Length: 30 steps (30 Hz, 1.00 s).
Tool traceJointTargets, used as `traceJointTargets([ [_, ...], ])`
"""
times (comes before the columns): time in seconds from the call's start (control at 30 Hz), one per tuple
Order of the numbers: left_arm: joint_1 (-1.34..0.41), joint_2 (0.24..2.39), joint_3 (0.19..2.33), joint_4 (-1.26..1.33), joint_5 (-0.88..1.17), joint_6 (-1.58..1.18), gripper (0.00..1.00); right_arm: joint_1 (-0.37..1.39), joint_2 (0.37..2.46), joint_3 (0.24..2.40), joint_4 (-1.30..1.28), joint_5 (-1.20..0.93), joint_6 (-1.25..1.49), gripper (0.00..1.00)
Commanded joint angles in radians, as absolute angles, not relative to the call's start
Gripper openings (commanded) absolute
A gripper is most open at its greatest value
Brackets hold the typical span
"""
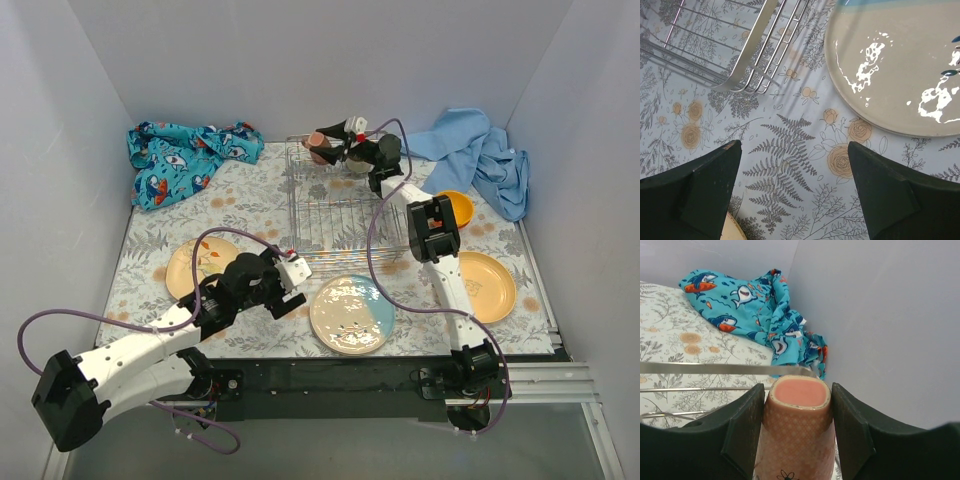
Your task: Load the mixed dishes into the dish rack
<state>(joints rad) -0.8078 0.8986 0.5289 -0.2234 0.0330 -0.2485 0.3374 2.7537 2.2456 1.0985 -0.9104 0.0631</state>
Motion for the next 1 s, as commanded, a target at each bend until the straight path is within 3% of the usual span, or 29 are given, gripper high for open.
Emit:
traceJointTargets([
  [0.0,-0.810,0.902,0.515,-0.196,0.023,-0.267,0.88,0.336,2.829,2.266,1.137,-0.900,0.020,0.11],
  [0.27,-0.810,0.913,0.508,-0.172,0.021,-0.270,0.88,0.341,2.809,2.240,1.114,-0.916,0.003,0.15],
  [0.3,-0.810,0.911,0.508,-0.166,0.021,-0.271,0.88,0.341,2.803,2.226,1.118,-0.887,0.003,0.26],
  [0.37,-0.810,0.910,0.506,-0.163,0.021,-0.272,0.88,0.342,2.792,2.204,1.126,-0.864,0.003,0.31],
  [0.6,-0.810,0.896,0.502,-0.161,0.025,-0.268,0.88,0.344,2.752,2.155,1.144,-0.805,0.003,0.64],
  [0.63,-0.810,0.893,0.502,-0.160,0.026,-0.267,0.88,0.342,2.737,2.146,1.146,-0.805,0.003,0.73],
  [0.67,-0.810,0.891,0.500,-0.160,0.026,-0.265,0.88,0.344,2.729,2.135,1.146,-0.807,0.003,0.98],
  [0.97,-0.810,0.864,0.488,-0.124,0.014,-0.247,0.89,0.342,2.588,2.028,1.147,-0.810,0.005,0.98],
])
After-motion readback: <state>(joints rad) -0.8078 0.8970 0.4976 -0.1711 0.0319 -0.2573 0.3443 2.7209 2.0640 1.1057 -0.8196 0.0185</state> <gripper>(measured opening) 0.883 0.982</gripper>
